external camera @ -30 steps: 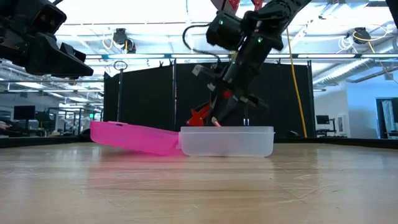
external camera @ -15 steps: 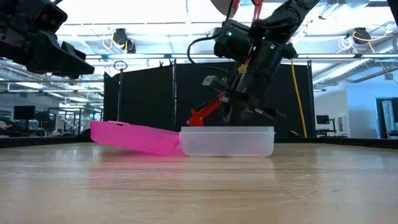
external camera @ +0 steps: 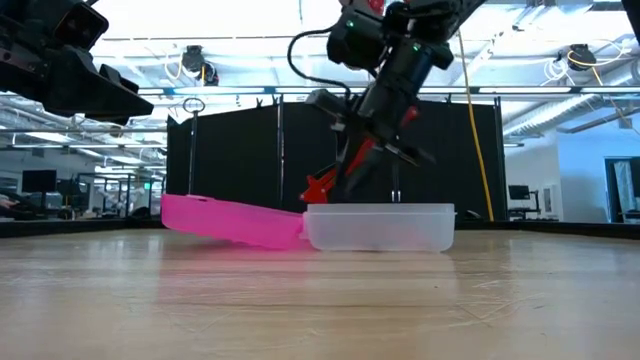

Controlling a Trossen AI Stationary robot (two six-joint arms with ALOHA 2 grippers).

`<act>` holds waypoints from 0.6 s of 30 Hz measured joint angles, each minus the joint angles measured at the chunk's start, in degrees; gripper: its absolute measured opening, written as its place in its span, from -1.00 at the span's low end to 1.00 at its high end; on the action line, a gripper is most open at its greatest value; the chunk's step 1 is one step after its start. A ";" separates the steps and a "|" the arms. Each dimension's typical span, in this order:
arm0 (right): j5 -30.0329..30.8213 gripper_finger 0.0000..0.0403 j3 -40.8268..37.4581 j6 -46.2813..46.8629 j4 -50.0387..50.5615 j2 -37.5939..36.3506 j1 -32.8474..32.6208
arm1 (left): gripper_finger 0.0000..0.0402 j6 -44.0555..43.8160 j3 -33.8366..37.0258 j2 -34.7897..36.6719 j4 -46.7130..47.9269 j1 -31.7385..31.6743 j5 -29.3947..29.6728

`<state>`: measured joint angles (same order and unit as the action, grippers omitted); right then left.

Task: Pick & place school supplies into a supply box
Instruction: Return to Home Position

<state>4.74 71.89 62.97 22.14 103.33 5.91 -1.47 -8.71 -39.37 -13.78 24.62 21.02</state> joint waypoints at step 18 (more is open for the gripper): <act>10.32 -0.66 -9.56 -56.37 -16.45 -21.35 -10.83 | -0.79 5.73 0.21 0.00 -5.80 0.00 -0.99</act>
<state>15.06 62.33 6.60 5.69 81.97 -4.92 4.26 -8.50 -39.38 -19.58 24.62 20.03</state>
